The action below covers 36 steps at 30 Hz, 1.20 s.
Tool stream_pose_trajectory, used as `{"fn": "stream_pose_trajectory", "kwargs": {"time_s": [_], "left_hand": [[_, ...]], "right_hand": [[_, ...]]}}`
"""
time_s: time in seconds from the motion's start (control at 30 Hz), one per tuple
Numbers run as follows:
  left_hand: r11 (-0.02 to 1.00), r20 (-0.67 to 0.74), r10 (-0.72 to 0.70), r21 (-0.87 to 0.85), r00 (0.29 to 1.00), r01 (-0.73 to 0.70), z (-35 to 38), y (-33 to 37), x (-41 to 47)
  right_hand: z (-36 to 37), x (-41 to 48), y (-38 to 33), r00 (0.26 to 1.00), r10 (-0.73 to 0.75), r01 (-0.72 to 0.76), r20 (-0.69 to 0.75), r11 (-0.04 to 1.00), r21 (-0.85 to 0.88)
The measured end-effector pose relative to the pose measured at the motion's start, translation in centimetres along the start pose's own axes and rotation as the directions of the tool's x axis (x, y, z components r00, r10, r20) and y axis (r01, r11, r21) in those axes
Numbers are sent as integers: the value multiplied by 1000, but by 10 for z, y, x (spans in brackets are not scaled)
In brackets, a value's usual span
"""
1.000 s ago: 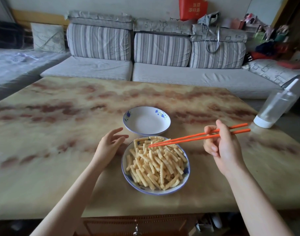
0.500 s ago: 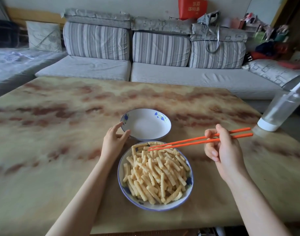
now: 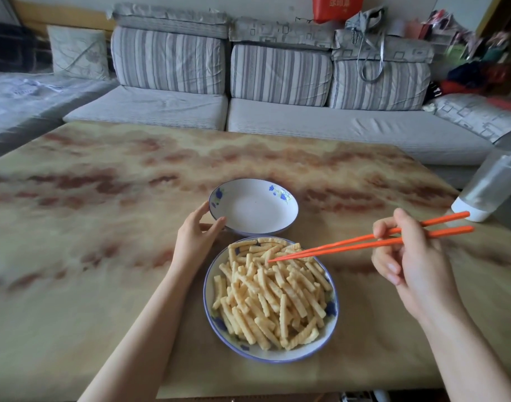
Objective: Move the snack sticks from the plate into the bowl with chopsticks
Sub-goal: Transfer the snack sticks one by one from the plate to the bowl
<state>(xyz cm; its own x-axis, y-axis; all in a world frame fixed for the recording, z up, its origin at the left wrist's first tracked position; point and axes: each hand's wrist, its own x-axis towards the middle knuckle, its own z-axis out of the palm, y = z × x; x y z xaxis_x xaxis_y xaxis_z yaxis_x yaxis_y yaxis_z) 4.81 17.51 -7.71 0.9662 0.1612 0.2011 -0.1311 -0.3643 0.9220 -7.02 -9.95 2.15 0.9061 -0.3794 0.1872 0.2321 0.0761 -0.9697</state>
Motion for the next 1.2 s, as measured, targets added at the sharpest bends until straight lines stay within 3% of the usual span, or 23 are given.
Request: {"fn": "stream_pose_trajectory", "kwargs": {"time_s": [0.6,1.0,1.2], "left_hand": [[999,8,-23,-45,1000,23,0,-4,1],[1000,3,-15,-26,1000,15,0,0,-1],[999,0,-26,-30,1000,26,0,0,0]], "right_hand": [[13,0,11,997,69,-68,-31,996,54],[31,28,9,987,84,-41,-133,954,297],[67,66,28,983,33,-4,-180,987,158]]}}
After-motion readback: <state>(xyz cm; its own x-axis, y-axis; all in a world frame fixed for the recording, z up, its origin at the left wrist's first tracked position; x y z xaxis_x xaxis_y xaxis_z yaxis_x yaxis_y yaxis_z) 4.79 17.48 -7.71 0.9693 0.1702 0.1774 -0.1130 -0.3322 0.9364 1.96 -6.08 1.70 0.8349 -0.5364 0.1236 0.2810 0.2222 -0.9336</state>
